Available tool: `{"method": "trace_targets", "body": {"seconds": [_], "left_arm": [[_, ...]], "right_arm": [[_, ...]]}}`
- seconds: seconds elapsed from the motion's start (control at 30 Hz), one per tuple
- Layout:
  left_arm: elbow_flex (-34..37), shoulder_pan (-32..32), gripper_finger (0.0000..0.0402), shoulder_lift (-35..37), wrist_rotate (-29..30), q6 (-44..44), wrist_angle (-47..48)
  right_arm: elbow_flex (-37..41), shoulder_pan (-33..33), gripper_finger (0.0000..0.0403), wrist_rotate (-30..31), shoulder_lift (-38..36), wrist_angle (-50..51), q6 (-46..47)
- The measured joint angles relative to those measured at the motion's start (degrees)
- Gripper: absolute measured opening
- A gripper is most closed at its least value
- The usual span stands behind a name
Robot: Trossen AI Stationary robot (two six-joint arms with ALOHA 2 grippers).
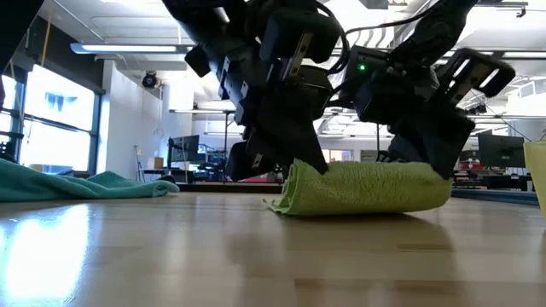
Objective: Roll microfiber towels into tight, uniform cylinder then place into a basket
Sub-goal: Roll the light green microfiber cloth
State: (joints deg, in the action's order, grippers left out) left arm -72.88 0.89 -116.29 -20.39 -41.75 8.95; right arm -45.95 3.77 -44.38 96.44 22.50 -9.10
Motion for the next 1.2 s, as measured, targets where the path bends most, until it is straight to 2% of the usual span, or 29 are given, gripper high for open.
{"method": "trace_targets", "body": {"seconds": [0.07, 0.13, 0.23, 0.33, 0.53, 0.6, 0.67, 0.87, 0.97, 1.03, 1.13, 1.2], "left_arm": [[0.0, 0.0, 0.0007, 0.02, 0.55, -0.08, 0.25], [-0.02, 0.01, 0.0007, 0.04, 3.44, -0.22, 1.37], [-0.04, -0.32, 0.0007, 0.04, 11.81, -1.74, 5.8], [-0.2, -0.86, 0.0007, -0.34, 18.49, -5.26, 9.59], [-0.35, -0.53, 0.0007, -1.05, 21.19, -6.14, 10.32], [-0.33, -0.18, 0.0007, -1.07, 20.45, -6.12, 10.3], [-0.27, 0.02, 0.0007, -0.85, 16.27, -6.02, 9.91], [-0.07, 2.1, 0.0007, -0.9, 1.04, -5.23, 3.29], [0.06, 2.57, 0.0007, -0.18, -0.95, -5.23, -0.22], [-0.02, 2.58, 0.0007, 0.4, 1.5, -5.21, -0.27], [0.07, 2.6, 0.0007, 0.98, 11.59, -6.22, 5.22], [0.04, 2.48, 0.0007, 0.87, 17.31, -8.43, 8.69]], "right_arm": [[0.0, 0.03, 0.0011, -0.3, 0.0, -0.45, 0.02], [0.0, 0.18, 0.0011, 3.12, 0.0, -0.64, 0.85], [-0.09, 0.78, 0.0011, 10.97, 0.36, -1.19, 3.91], [-0.22, 1.44, 0.0011, 14.35, 1.54, -1.59, 6.14], [-0.35, 1.81, 0.0012, 15.24, 3.32, -1.79, 5.79], [-0.31, 1.81, 0.0012, 15.37, 2.81, -1.66, 5.33], [-0.19, 1.84, 0.0012, 13.86, 2.12, -1.81, 4.34], [-0.09, 1.71, 0.0012, 1.05, -0.31, -1.78, 4.17], [0.0, 1.81, 0.0012, -2.16, -0.35, -1.67, 4.19], [0.0, 1.74, 0.0012, 2.51, -0.25, -1.84, 4.68], [-0.08, 1.81, 0.0012, 13.58, 0.56, -2.89, 7.18], [-0.1, 1.81, 0.0012, 16.93, 1.31, -2.85, 8.13]]}}
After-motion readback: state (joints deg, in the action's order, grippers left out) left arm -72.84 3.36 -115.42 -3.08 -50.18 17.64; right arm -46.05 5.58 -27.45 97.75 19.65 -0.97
